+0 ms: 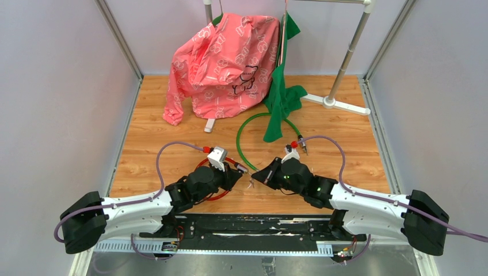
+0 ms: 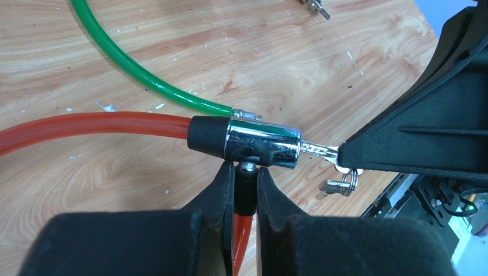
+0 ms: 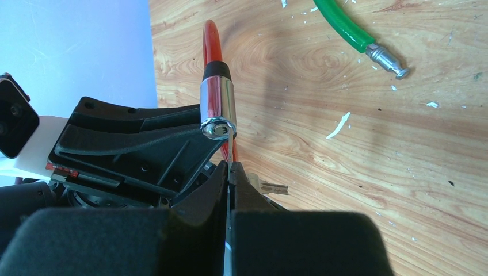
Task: Unlock with the key
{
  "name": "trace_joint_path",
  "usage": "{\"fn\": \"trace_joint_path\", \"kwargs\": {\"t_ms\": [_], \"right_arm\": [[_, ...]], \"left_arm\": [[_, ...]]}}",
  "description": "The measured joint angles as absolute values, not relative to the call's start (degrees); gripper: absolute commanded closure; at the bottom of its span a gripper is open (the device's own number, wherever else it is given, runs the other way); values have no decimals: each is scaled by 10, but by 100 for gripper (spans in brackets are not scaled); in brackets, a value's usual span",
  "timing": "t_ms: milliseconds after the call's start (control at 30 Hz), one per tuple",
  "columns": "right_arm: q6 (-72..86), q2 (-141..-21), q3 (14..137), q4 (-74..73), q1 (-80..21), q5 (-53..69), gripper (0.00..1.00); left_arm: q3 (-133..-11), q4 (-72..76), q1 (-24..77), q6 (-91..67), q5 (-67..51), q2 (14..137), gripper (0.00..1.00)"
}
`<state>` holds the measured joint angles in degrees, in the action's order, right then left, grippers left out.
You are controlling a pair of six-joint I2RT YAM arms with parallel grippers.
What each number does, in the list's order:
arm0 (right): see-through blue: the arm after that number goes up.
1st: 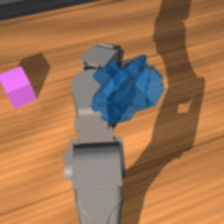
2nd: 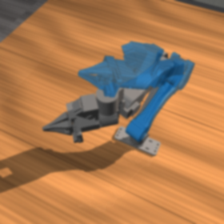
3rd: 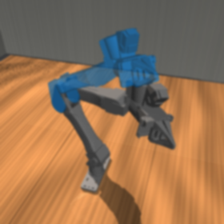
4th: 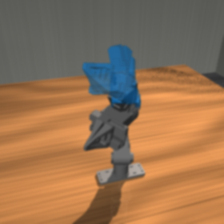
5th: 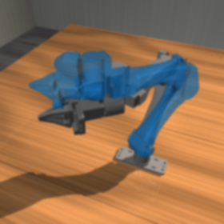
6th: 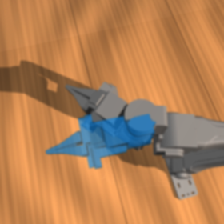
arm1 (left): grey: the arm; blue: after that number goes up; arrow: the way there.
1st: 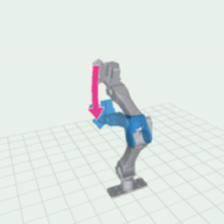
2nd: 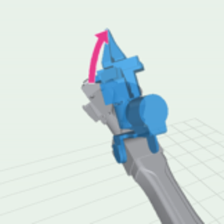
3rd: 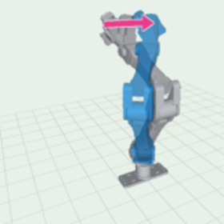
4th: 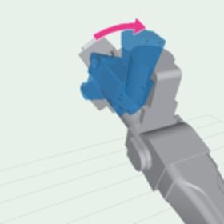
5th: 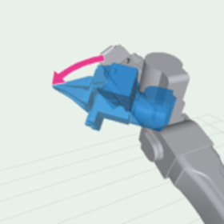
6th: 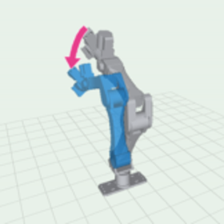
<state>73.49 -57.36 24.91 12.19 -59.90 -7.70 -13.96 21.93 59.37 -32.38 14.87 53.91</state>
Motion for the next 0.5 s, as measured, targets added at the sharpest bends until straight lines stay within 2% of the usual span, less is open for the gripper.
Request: {"fn": "trace_joint_path", "kwargs": {"t_ms": [500], "right_arm": [[736,-582,249,125,-599,-76,100]], "left_arm": [[-140,220,594,-328,152,539,100]]}}
